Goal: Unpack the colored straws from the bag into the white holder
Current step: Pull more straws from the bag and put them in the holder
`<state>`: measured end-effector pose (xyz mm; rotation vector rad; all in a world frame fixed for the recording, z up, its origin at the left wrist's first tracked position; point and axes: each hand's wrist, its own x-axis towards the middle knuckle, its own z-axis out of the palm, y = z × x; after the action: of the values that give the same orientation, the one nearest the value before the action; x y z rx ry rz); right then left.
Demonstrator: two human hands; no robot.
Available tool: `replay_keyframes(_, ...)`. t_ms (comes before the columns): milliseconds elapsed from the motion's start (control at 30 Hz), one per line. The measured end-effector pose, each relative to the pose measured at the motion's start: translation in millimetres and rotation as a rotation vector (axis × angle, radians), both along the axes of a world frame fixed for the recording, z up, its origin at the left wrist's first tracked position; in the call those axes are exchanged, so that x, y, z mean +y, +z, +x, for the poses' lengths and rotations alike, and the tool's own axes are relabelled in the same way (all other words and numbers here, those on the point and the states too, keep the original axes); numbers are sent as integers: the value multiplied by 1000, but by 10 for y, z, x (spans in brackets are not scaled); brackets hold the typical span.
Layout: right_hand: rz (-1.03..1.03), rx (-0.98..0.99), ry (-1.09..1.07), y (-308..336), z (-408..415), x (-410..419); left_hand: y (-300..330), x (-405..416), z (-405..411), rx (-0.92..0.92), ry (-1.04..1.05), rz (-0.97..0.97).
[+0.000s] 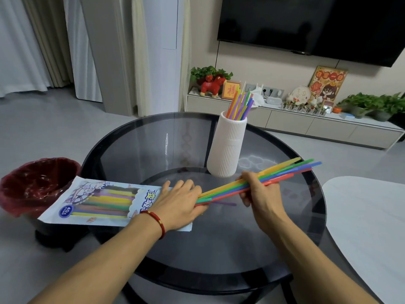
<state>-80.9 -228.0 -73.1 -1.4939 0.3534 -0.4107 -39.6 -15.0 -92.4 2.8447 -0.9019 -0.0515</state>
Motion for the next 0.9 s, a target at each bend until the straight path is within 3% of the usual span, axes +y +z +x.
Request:
replay_keyframes(233, -449, -174, -112, 575, -282, -561, -93, 41, 3, 6, 0, 108)
replay_keyframes(333, -748, -107, -93, 732, -221, -604, -102, 14, -6, 1, -13, 127)
replay_keyframes(500, -1041, 91, 86, 696, 86, -392, -82, 7, -27, 9, -8, 123)
replay_keyframes(600, -1053, 58, 92, 439, 95, -310, -85, 10, -31, -2, -9, 108)
replay_keyframes(733, -906, -24, -9, 383, 90, -382, -104, 23, -22, -1, -15, 100)
replay_keyframes(900, -880, 132, 130, 234, 38, -279, -114, 23, -22, 0, -12, 90)
